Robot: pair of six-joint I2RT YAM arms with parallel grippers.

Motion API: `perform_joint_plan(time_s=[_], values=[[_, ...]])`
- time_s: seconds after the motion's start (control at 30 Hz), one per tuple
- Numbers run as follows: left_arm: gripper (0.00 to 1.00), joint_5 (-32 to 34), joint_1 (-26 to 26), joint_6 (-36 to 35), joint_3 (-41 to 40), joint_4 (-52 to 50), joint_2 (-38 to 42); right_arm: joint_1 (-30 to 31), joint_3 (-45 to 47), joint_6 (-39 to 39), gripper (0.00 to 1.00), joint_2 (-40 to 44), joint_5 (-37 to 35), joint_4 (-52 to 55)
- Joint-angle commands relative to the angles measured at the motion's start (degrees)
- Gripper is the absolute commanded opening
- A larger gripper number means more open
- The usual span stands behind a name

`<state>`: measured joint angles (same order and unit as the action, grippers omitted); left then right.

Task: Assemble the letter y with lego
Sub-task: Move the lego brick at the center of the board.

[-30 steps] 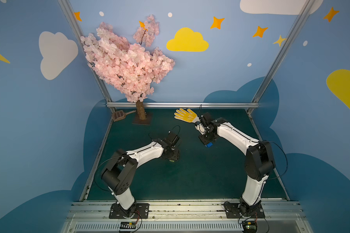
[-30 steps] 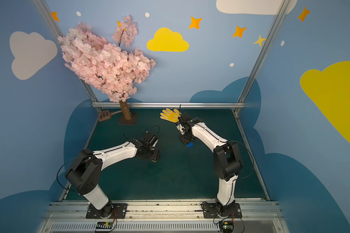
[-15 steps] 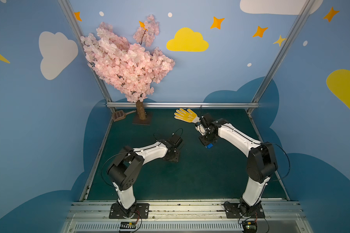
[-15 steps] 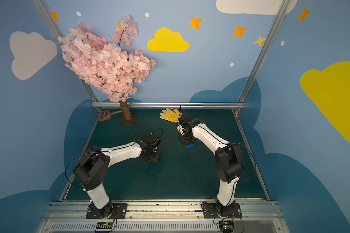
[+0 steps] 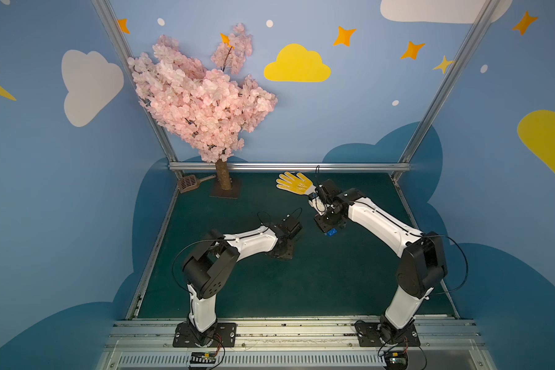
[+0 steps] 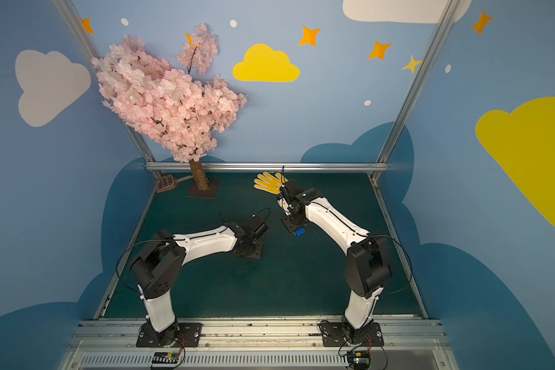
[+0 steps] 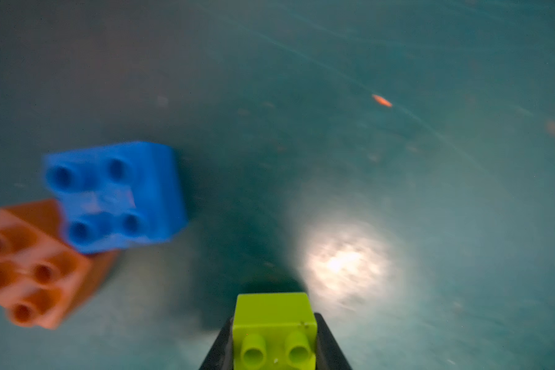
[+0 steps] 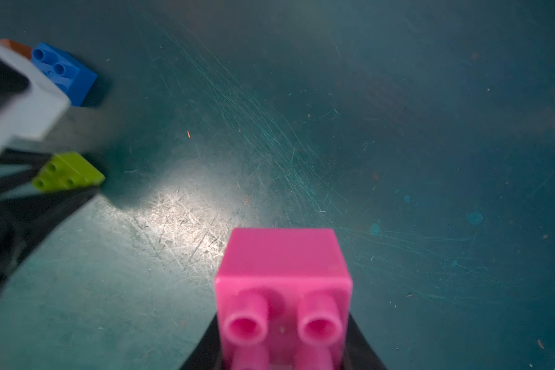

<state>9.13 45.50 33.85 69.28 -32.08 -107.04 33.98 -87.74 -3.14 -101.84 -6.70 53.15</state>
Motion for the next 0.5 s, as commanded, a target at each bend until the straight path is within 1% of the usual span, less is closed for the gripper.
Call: perform_joint_plan(time_s=[0.0,0.1,0.3,0.47], values=[[0.34,-0.4,2.0,3.8,1.0,-3.0,-0.6,0.2,-0.6,1.6,0.01,1.4,-1.3,2.6],[0.33,-1.0,3.1,5.1,0.7,-3.1,-0.7,0.3,-0.9,1.7,0.01,1.3,-1.7,3.2],[0.35,-0.3,3.2,6.4,0.8,-4.3,-1.3,0.3,-0.9,2.0,0.01,1.2,-1.6,3.2],[0.35,-1.3,3.1,8.4,0.2,-3.2,-1.6,0.2,-0.9,2.1,0.01,1.1,-1.5,3.2]])
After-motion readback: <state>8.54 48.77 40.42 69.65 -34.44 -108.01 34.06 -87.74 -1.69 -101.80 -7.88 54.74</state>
